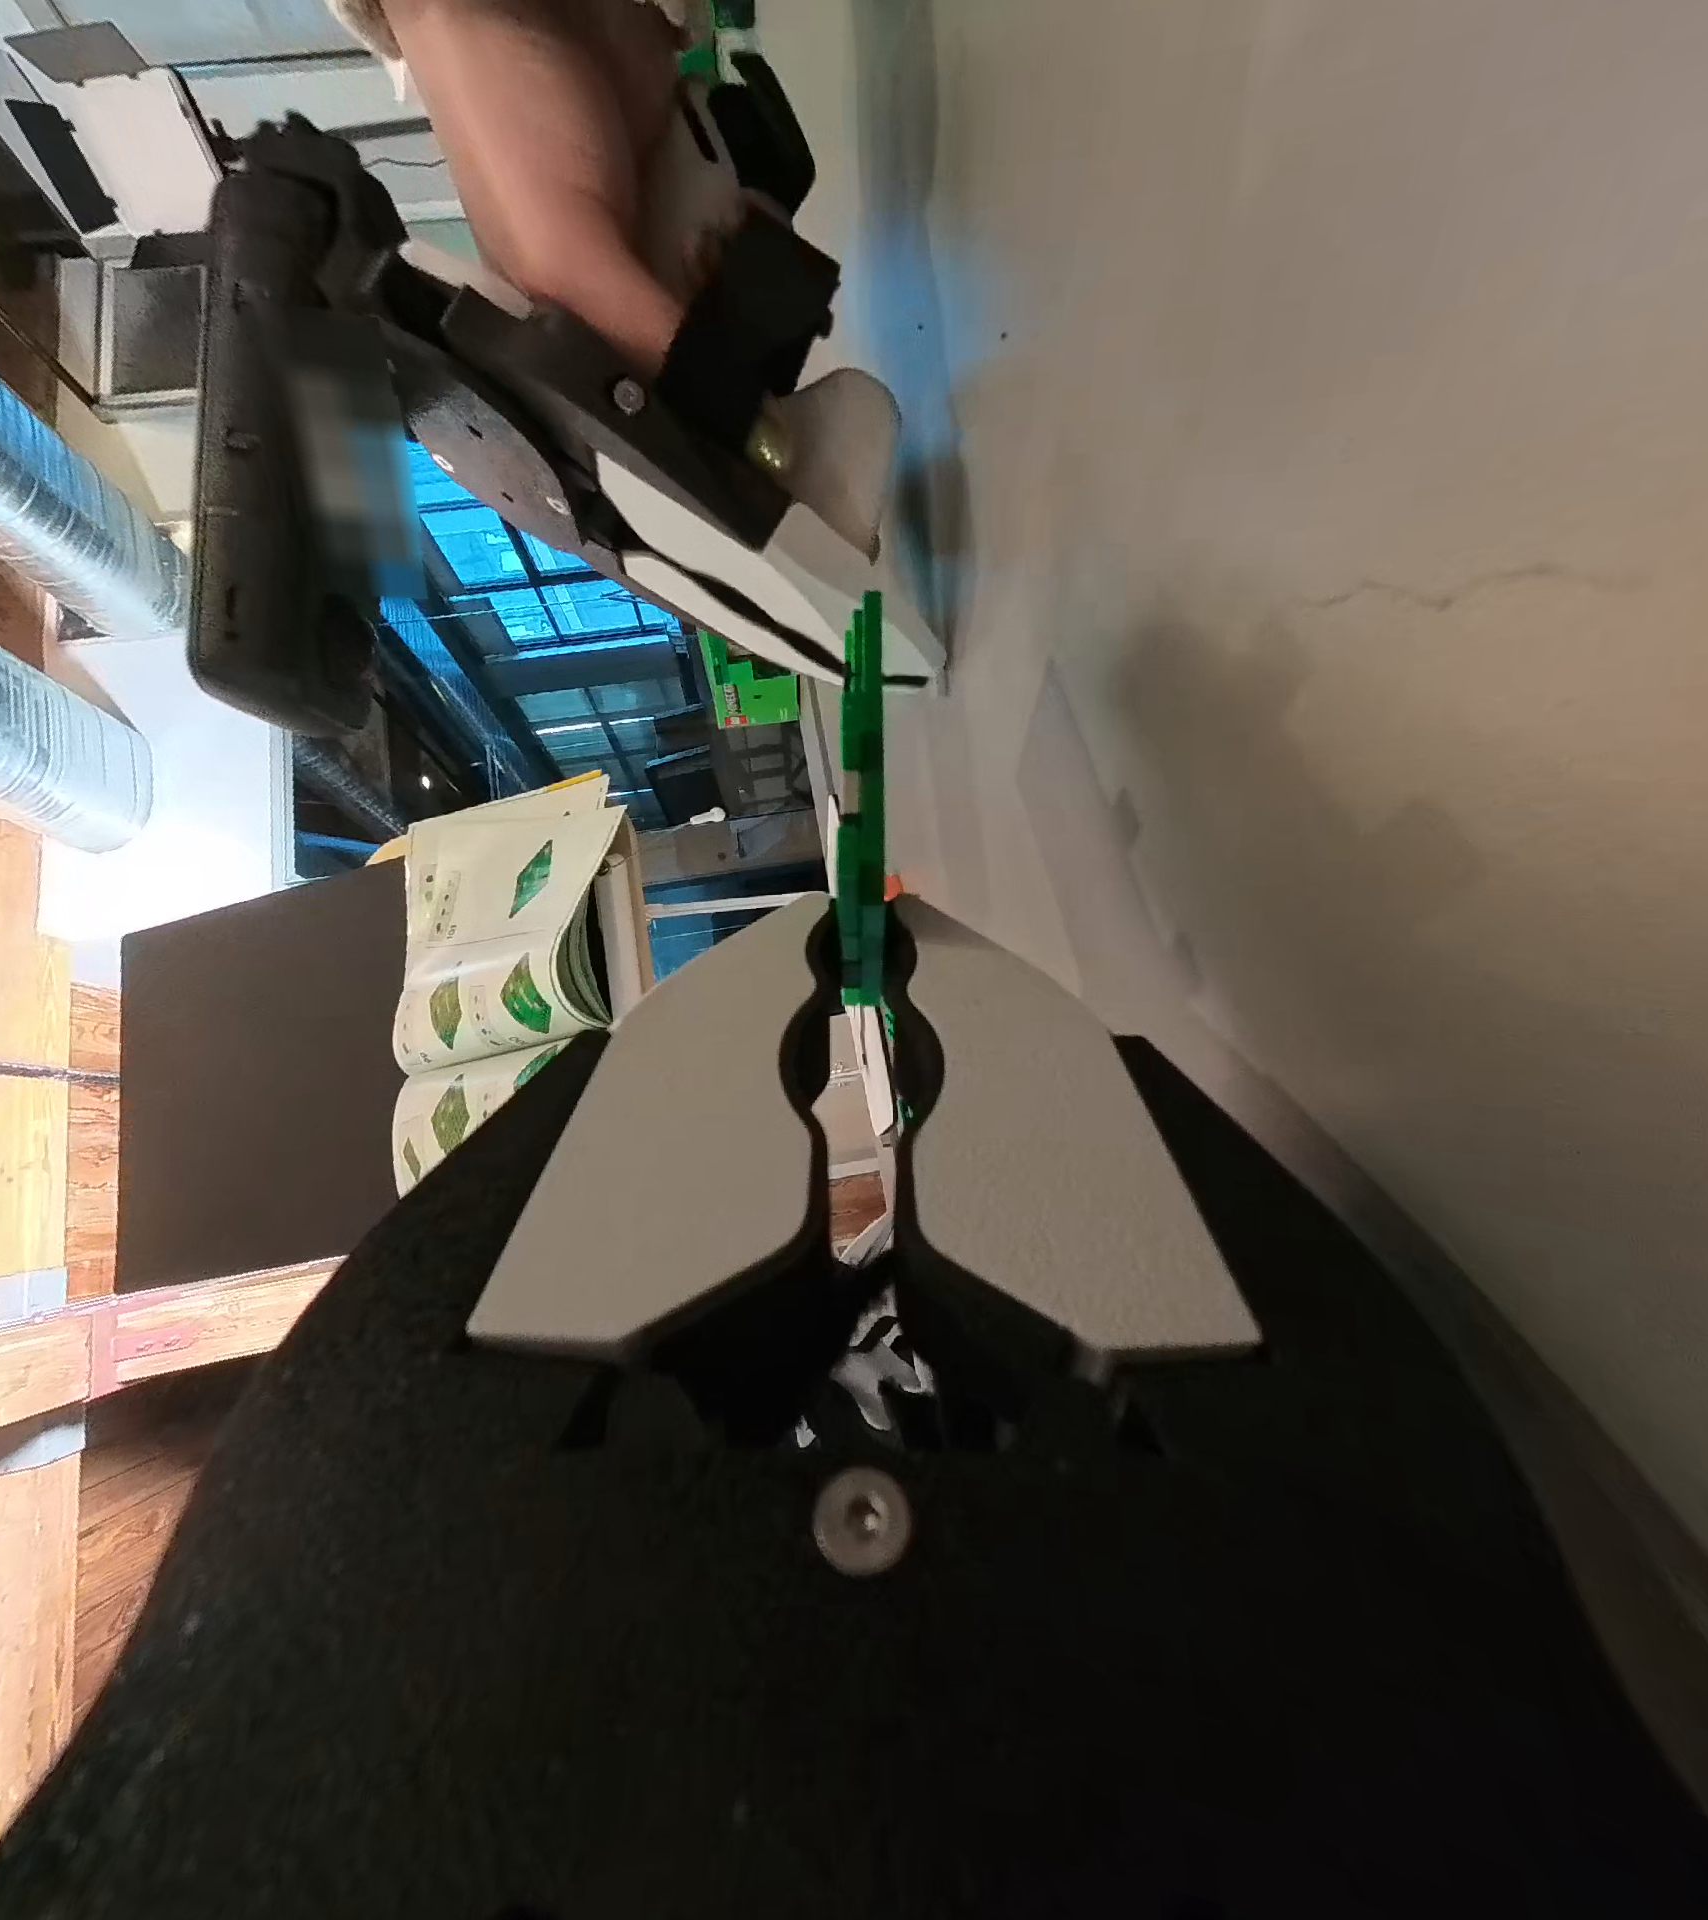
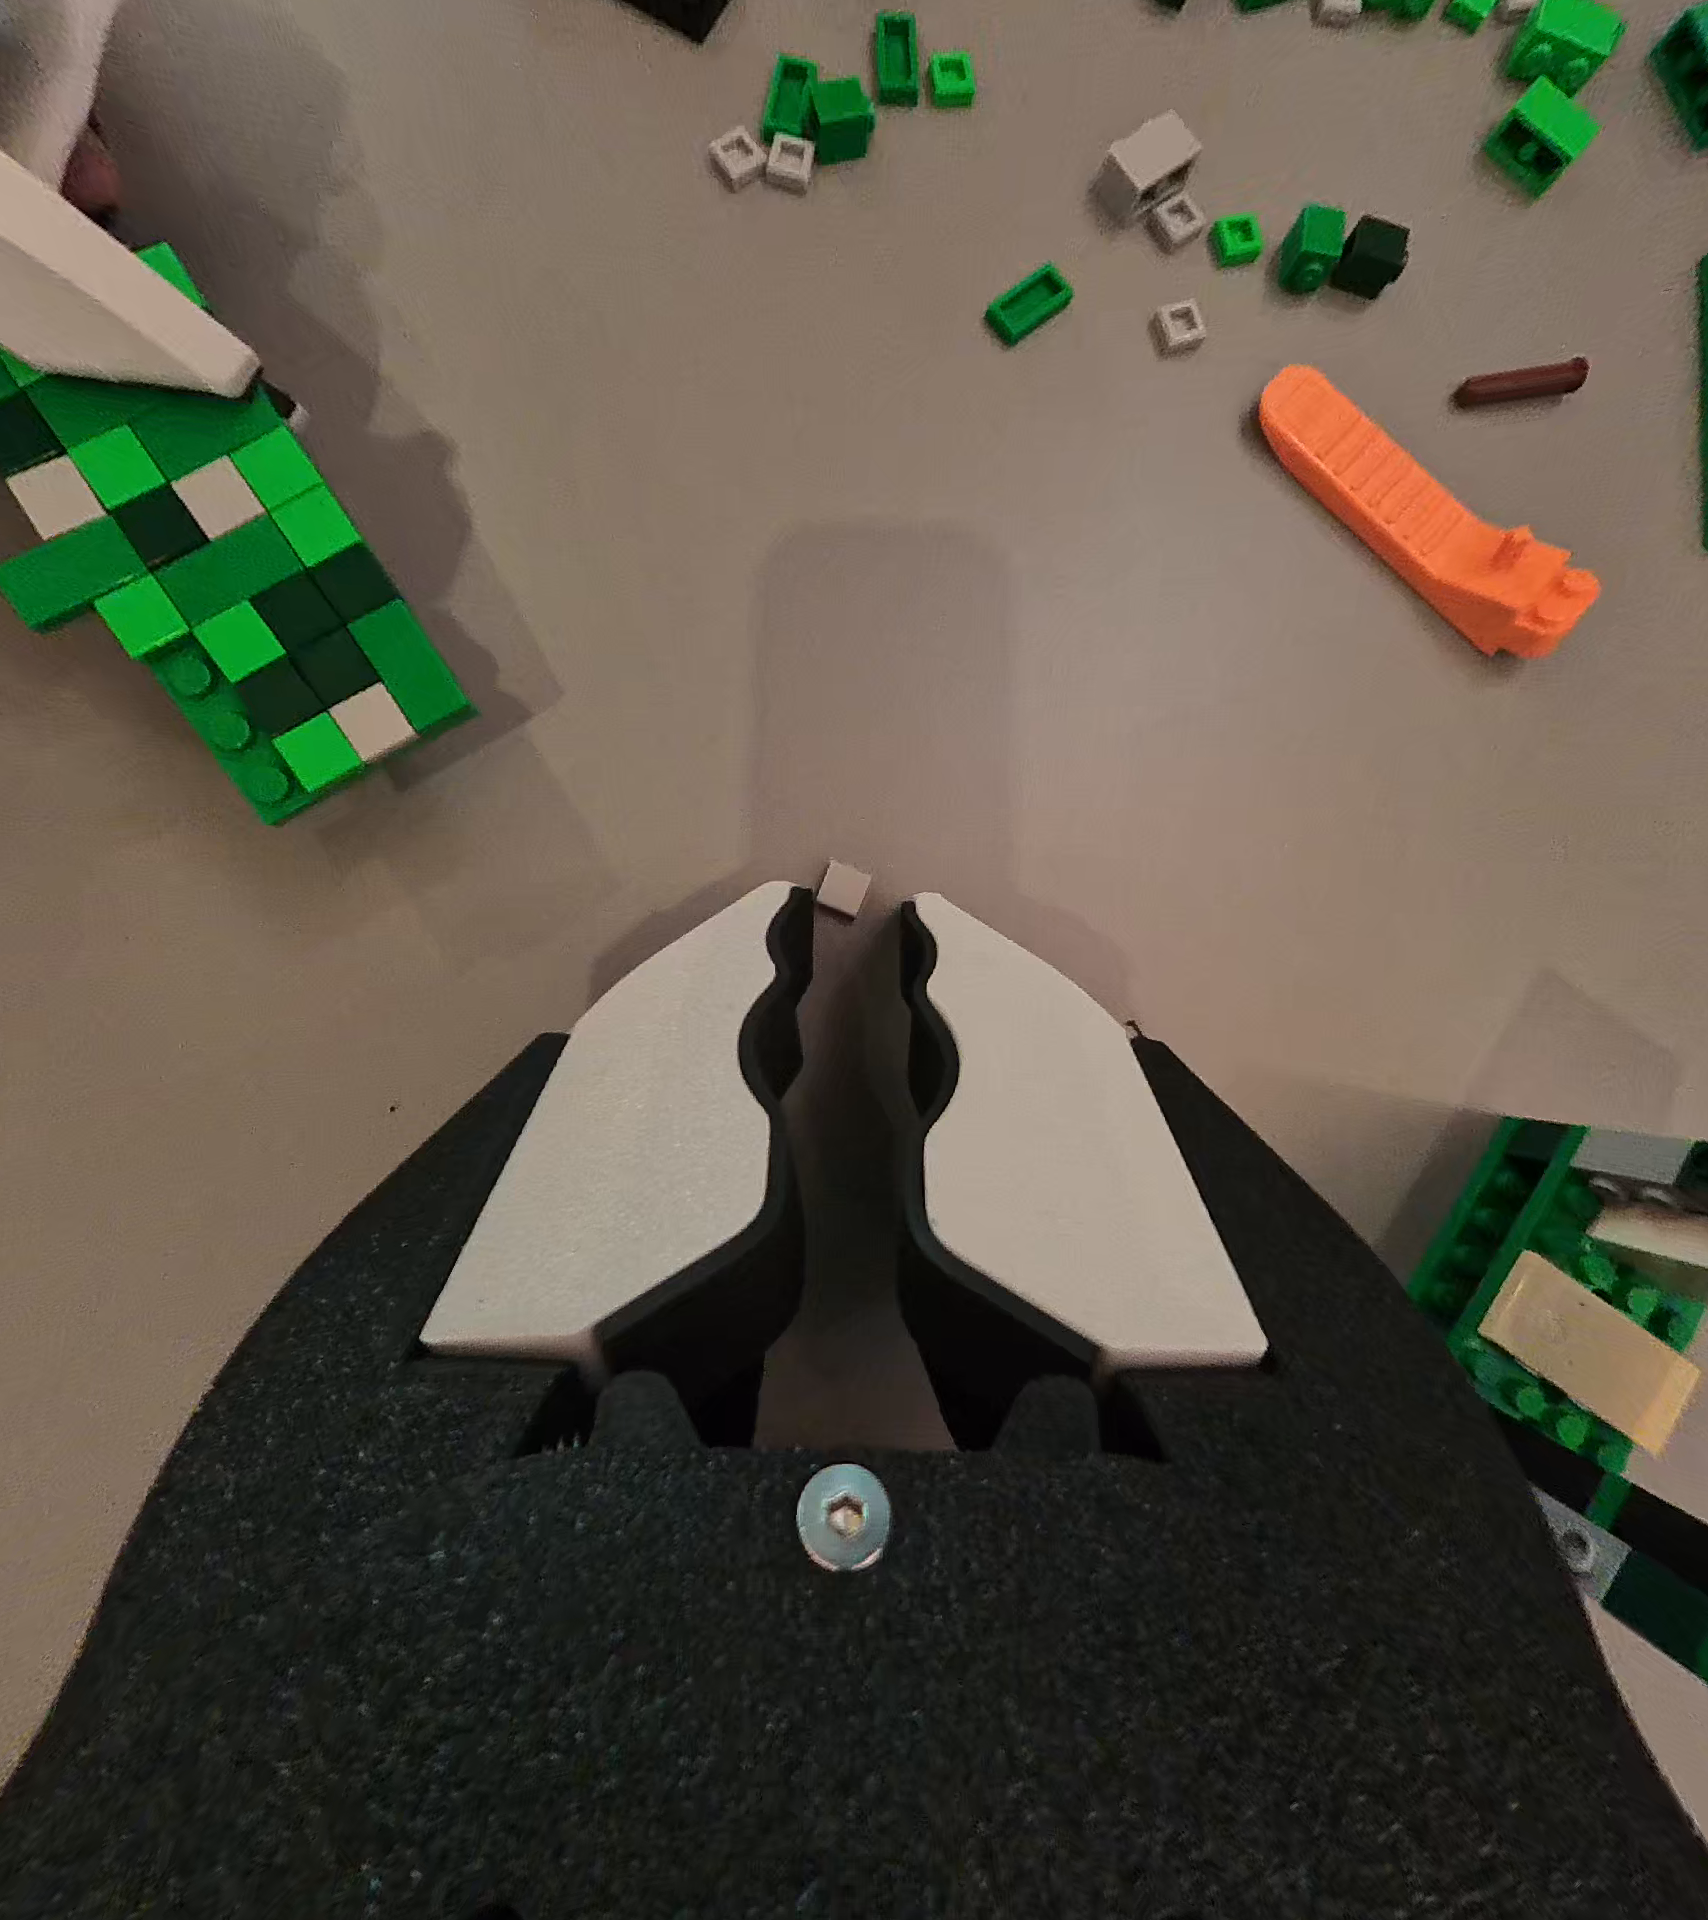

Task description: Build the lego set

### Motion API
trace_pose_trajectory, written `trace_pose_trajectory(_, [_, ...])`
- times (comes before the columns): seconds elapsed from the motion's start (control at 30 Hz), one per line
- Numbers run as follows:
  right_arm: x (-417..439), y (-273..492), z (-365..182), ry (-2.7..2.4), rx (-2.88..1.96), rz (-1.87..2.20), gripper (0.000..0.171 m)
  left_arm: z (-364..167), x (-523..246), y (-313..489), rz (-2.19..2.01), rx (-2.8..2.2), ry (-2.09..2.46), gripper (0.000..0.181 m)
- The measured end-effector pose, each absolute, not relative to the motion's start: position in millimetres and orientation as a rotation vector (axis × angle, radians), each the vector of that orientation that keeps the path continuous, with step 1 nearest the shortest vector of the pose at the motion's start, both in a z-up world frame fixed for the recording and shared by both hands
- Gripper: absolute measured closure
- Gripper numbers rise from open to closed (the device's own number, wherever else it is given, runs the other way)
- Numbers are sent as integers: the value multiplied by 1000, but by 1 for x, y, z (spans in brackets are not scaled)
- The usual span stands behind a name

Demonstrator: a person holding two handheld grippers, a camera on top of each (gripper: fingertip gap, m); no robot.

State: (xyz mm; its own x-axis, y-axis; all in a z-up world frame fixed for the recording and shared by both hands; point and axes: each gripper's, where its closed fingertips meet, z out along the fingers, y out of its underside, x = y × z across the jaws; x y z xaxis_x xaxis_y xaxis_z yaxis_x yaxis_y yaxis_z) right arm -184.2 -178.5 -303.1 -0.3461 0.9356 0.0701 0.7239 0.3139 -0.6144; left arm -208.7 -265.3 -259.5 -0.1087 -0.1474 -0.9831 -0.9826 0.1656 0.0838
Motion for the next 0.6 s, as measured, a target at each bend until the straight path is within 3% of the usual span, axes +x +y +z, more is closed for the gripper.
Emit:
trace_pose_trajectory(0.27, [-185,-182,-301,-2218,-1380,657,163,-259,-209,-265,1068,-1159,1458,175])
trace_pose_trajectory(0.6, [-165,-266,-233,-2396,-874,1069,164,-249,-199,-269,991,-1117,1403,176])
